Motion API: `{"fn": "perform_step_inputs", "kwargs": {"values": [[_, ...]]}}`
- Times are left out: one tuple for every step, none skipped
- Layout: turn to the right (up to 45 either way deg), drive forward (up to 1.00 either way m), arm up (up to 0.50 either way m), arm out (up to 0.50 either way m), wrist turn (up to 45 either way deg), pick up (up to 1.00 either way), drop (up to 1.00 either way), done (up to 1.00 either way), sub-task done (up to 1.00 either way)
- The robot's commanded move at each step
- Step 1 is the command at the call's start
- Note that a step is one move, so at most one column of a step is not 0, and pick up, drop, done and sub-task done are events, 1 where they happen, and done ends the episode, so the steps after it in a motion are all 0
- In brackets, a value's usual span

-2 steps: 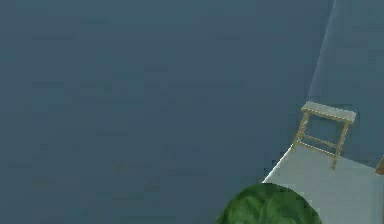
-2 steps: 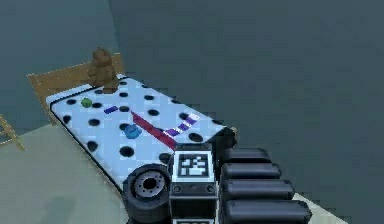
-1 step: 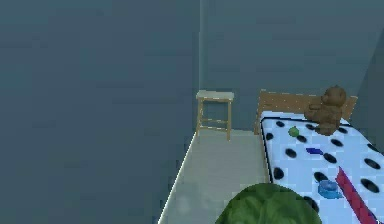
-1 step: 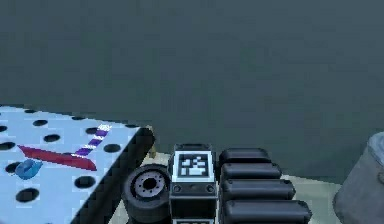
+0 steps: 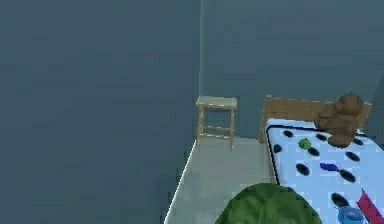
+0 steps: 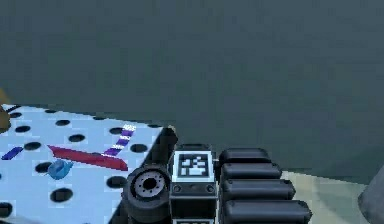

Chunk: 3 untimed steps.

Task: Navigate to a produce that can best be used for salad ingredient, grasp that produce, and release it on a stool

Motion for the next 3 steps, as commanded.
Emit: {"fn": "perform_step_inputs", "kwargs": {"values": [[9.0, 0.00, 0.00, 0.00, 0.0, 0.00, 0.00, 0.00, 0.00], [0.0, 1.00, 0.00, 0.00, 0.0, 0.00, 0.00, 0.00, 0.00], [0.0, 0.70, 0.00, 0.00, 0.0, 0.00, 0.00, 0.00, 0.00]]}}
